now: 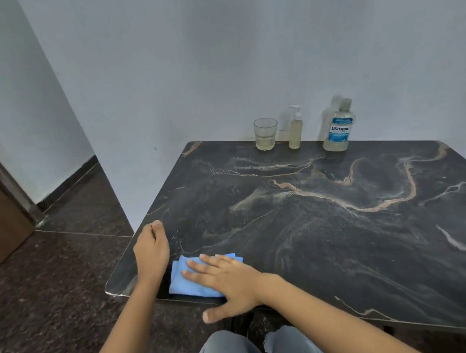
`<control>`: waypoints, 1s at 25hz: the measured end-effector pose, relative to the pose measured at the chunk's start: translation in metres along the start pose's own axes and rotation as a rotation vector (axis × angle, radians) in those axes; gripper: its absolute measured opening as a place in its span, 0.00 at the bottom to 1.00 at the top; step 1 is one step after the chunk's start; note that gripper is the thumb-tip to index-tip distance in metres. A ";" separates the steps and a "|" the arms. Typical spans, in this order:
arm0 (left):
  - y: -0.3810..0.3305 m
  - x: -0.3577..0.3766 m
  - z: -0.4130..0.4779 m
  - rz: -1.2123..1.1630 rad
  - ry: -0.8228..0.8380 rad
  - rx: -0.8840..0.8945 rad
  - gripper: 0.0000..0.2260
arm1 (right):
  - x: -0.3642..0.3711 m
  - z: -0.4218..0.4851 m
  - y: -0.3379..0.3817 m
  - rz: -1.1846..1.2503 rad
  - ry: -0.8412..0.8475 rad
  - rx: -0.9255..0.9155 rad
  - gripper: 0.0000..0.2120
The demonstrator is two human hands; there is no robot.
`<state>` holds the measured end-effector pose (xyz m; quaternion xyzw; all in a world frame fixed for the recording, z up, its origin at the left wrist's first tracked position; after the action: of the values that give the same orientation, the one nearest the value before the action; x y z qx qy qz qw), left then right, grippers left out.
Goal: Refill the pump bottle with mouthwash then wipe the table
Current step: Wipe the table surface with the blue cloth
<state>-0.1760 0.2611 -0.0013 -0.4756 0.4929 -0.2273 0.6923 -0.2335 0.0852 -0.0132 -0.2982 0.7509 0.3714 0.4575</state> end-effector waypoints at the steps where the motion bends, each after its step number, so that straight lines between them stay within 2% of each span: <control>1: -0.002 0.003 -0.002 0.005 0.006 0.005 0.14 | 0.000 -0.010 0.003 0.000 0.000 -0.012 0.37; 5: -0.008 0.013 -0.006 0.024 0.027 0.030 0.15 | 0.003 -0.043 0.010 0.073 0.083 -0.040 0.30; 8: -0.014 0.020 -0.002 0.056 0.041 0.061 0.17 | -0.006 -0.065 0.006 0.340 0.246 -0.080 0.25; 10: -0.017 0.028 0.006 0.050 0.059 0.062 0.16 | -0.032 -0.076 -0.010 0.482 0.261 -0.073 0.19; 13: -0.023 0.044 0.020 0.046 0.099 0.070 0.16 | -0.086 -0.076 -0.050 0.538 0.099 -0.036 0.12; 16: -0.034 0.061 0.042 0.054 0.135 0.107 0.17 | -0.142 -0.058 -0.114 0.505 -0.170 0.079 0.08; 20: -0.051 0.088 0.081 0.122 0.167 0.182 0.16 | -0.192 -0.016 -0.203 0.458 -0.523 0.283 0.10; 25: -0.067 0.126 0.132 0.257 0.175 0.211 0.16 | -0.213 0.050 -0.283 0.259 -0.731 0.461 0.14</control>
<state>0.0044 0.1898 0.0068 -0.3121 0.5811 -0.2280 0.7162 0.0985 -0.0044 0.0848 0.0589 0.6342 0.3295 0.6970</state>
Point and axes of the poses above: each hand's wrist, its own z-axis towards the middle knuckle, its own x-axis out of the palm, y = z × x, the point moved 7 cm from there along z, towards the middle knuckle, and after that the axes turned 8 degrees about y, right-handed, at the moved point
